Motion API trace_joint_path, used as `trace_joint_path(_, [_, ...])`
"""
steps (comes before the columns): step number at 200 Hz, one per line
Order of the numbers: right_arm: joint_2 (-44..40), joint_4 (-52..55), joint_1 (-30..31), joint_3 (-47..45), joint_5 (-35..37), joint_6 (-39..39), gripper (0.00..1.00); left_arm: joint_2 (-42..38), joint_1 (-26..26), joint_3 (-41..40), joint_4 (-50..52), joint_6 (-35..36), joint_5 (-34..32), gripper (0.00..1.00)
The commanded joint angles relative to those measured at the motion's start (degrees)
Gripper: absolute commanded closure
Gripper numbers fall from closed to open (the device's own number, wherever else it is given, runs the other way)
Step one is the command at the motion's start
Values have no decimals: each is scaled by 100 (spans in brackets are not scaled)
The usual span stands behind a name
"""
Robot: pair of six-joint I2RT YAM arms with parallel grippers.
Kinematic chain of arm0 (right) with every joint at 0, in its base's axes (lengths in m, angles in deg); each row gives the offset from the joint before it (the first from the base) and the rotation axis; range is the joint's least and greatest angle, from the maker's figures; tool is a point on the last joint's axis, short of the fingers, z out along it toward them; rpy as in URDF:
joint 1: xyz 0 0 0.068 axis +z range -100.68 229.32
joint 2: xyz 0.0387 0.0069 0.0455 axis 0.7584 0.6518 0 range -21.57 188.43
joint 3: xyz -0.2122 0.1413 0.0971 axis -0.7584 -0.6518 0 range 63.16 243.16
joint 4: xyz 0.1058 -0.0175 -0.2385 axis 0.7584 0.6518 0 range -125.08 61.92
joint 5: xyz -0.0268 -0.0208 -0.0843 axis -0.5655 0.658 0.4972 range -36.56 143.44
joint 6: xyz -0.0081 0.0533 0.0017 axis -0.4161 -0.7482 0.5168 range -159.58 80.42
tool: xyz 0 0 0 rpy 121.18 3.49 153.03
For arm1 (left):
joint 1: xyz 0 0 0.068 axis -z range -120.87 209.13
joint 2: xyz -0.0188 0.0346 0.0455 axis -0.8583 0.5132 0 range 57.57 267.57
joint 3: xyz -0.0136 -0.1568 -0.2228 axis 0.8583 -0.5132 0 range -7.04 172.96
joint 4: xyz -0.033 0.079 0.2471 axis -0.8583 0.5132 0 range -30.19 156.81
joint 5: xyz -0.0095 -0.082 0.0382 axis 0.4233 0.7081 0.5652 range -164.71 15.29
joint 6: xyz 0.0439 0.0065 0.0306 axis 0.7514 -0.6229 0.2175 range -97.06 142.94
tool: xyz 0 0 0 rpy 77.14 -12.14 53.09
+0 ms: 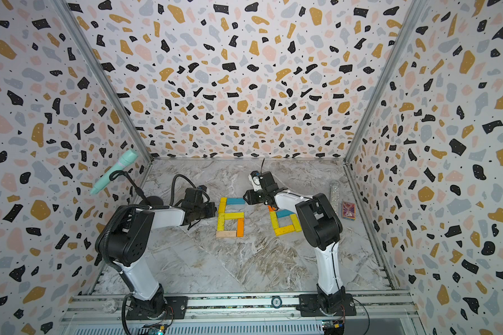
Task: Assemble the number 6 with building blocks
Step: Adjust the building block at the center of the board.
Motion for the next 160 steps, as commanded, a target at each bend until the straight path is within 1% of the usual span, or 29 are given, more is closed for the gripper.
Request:
trace_joint_path(1, [-276, 71, 27, 14, 28, 54, 52, 164, 103, -305, 1070, 74, -84, 100])
trace_joint_path(56, [-297, 64, 47, -13, 36, 52, 52, 194, 164, -305, 1201, 79, -222, 100])
trace_joint_path(96, [-333, 44, 47, -69, 44, 50, 52, 208, 180, -344, 1081, 76, -74, 100])
trace_joint_path(160, [-340, 34, 47, -101, 50, 52, 52, 86, 180, -393, 1018, 118, -94, 100])
